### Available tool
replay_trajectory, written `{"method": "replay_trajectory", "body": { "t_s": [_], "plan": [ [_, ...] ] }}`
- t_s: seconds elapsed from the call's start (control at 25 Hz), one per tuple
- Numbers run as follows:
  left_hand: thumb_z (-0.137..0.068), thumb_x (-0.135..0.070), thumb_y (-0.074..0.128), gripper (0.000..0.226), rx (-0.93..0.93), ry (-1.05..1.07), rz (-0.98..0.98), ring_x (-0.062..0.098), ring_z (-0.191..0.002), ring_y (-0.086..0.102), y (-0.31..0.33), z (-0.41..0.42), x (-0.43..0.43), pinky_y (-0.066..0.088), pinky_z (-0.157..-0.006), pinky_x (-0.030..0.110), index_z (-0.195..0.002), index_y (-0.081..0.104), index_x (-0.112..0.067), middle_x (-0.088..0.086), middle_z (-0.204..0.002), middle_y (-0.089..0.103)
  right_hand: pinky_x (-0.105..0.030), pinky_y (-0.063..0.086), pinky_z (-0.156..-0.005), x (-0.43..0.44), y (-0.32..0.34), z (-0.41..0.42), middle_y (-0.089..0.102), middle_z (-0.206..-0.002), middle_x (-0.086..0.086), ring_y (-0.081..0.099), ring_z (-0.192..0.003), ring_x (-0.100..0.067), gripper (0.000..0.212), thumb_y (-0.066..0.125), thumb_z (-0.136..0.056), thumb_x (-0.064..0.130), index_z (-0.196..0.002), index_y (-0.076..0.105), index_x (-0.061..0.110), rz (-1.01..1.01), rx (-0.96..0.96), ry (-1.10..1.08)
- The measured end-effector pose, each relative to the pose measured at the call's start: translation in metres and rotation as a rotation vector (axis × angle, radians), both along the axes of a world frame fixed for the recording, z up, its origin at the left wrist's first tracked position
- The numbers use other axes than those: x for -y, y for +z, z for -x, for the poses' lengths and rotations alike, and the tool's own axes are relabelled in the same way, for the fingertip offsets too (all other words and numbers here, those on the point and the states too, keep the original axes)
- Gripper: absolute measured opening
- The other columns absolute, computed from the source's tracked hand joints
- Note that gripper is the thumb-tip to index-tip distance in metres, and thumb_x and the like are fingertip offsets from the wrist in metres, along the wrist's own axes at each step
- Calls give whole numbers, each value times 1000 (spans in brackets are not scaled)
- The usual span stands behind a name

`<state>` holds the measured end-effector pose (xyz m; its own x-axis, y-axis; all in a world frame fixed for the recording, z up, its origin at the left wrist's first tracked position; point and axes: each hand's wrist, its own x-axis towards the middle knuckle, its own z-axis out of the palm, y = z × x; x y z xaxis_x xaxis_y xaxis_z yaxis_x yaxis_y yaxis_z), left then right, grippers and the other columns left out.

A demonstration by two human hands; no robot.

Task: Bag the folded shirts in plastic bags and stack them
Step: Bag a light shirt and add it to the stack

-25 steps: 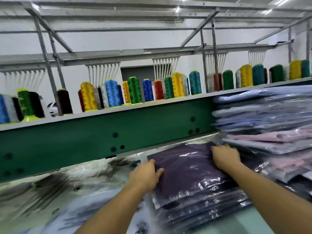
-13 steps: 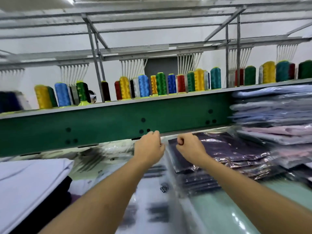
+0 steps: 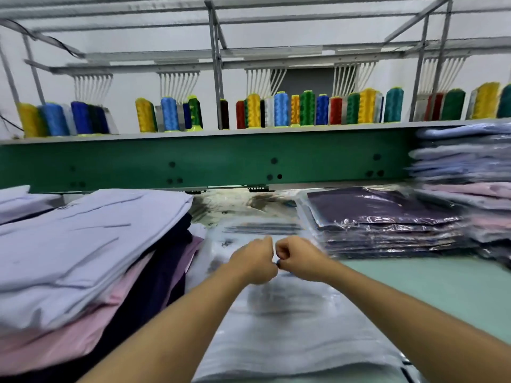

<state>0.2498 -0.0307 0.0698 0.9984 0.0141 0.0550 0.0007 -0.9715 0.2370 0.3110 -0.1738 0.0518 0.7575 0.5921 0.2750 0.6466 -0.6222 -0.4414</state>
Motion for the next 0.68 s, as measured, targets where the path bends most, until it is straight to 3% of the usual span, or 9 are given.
{"method": "replay_trajectory", "body": {
  "t_s": [0.12,0.2,0.28,0.4,0.56,0.68],
  "plan": [
    [-90,-53,54,53,-269,-31,33,26,-127,50,-37,12,-17,42,-96,38,-130,46,-19,5,-143,50,-32,36,-59,11,-23,5,49,-63,9,45,-62,-12,24,66,-75,18,-64,45,23,134,-112,21],
    [-91,-67,44,74,-259,19,66,24,-150,21,-56,16,-30,21,-119,45,-151,30,-28,0,-162,28,-27,42,-64,22,-34,1,55,-81,10,54,-77,-12,14,65,-77,29,-72,52,28,161,-126,-39],
    [-94,-70,34,76,-220,46,34,23,-154,-1,-63,14,-35,1,-123,49,-158,14,-33,-7,-167,6,-29,45,-77,32,-39,-7,49,-102,4,52,-96,-18,12,64,-83,39,-87,56,31,172,-81,-141],
    [-98,-68,26,74,-205,92,-11,26,-154,-6,-65,5,-33,-1,-123,51,-160,6,-32,-9,-167,-5,-32,42,-81,44,-39,-17,39,-115,1,47,-109,-22,25,63,-93,43,-109,52,27,160,-95,-273],
    [-98,-67,23,69,-154,166,-27,29,-153,4,-67,-12,-30,9,-120,52,-158,13,-36,-11,-167,2,-25,41,-64,50,-38,-25,59,-106,-4,56,-88,-17,21,66,-95,31,-112,60,21,-91,-250,-266],
    [-95,-64,34,55,54,223,7,27,-140,32,-74,-14,-27,25,-108,48,-142,42,-37,-9,-154,41,-21,39,-55,46,-33,-22,60,-82,-2,53,-65,-12,12,67,-93,14,-105,67,16,-358,-361,-236]
  ]
}}
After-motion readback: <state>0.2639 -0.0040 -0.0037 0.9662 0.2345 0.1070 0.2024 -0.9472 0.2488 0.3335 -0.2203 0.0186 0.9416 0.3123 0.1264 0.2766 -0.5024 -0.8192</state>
